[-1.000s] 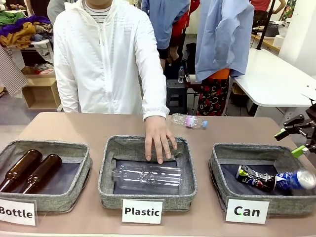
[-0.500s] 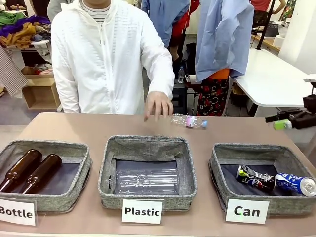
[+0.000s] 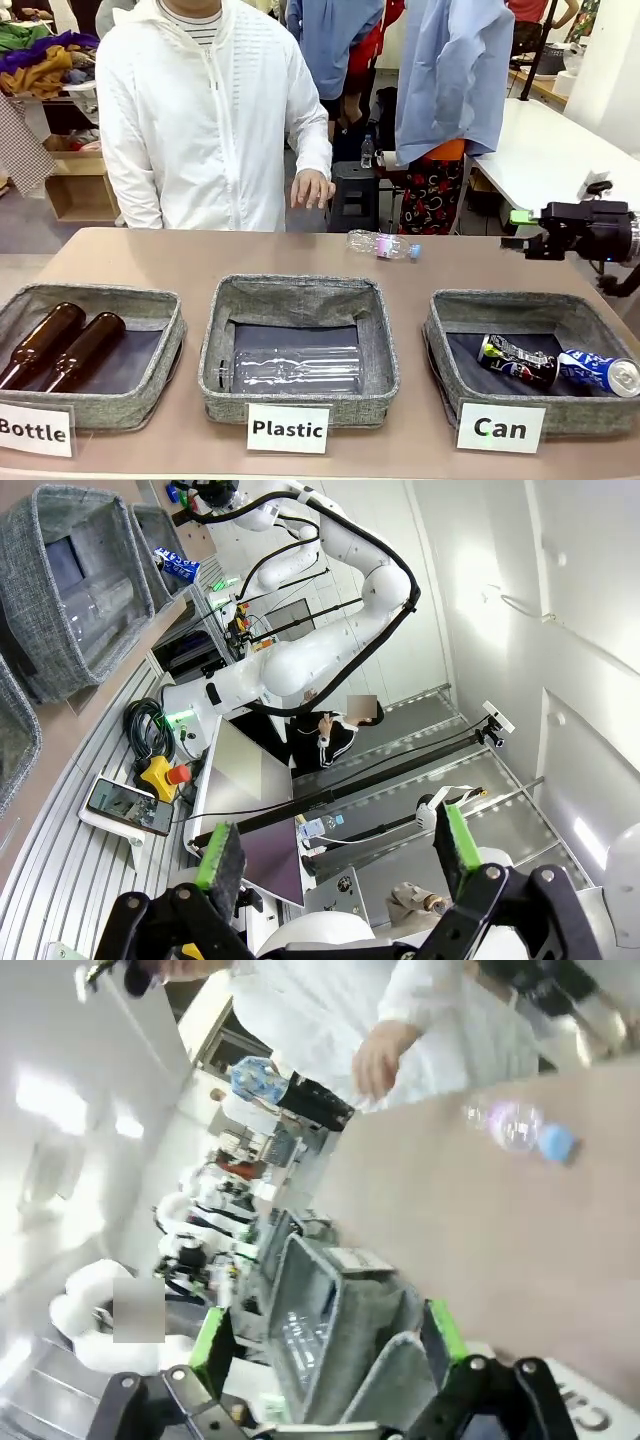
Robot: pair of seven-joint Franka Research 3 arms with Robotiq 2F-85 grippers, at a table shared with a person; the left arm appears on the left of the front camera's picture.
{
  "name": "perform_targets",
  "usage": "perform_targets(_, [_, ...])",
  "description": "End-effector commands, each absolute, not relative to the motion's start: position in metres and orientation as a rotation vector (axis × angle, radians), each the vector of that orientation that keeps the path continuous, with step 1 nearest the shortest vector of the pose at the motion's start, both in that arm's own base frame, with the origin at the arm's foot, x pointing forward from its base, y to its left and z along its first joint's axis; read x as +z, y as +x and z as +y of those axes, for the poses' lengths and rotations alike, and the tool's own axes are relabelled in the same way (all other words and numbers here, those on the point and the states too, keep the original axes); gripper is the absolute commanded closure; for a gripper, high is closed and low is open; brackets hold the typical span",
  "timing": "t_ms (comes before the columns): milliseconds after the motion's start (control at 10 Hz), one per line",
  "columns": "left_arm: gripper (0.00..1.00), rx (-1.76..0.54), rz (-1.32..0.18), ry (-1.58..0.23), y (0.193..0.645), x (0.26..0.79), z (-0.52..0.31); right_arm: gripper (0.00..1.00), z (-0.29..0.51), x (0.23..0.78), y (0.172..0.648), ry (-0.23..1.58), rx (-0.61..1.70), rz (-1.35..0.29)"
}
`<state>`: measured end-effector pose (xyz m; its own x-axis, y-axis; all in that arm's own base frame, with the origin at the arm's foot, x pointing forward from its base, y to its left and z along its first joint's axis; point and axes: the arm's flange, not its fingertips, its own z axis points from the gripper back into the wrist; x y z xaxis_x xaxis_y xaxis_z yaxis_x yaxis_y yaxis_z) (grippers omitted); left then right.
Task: Sort the can waste into the basket.
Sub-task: Pick up the can waste from the table and place it in the right Fabric basket.
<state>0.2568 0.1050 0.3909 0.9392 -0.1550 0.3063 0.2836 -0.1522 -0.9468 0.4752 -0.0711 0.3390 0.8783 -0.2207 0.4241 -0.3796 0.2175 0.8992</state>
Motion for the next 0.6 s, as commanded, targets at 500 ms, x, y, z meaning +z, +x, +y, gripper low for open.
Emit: perform_targets(500, [0.00, -0.405, -0.115, -1.691, 0.255, 0.392, 0.106, 0.00, -0.071, 0.339, 0.475, 1.366, 0.117, -0.528])
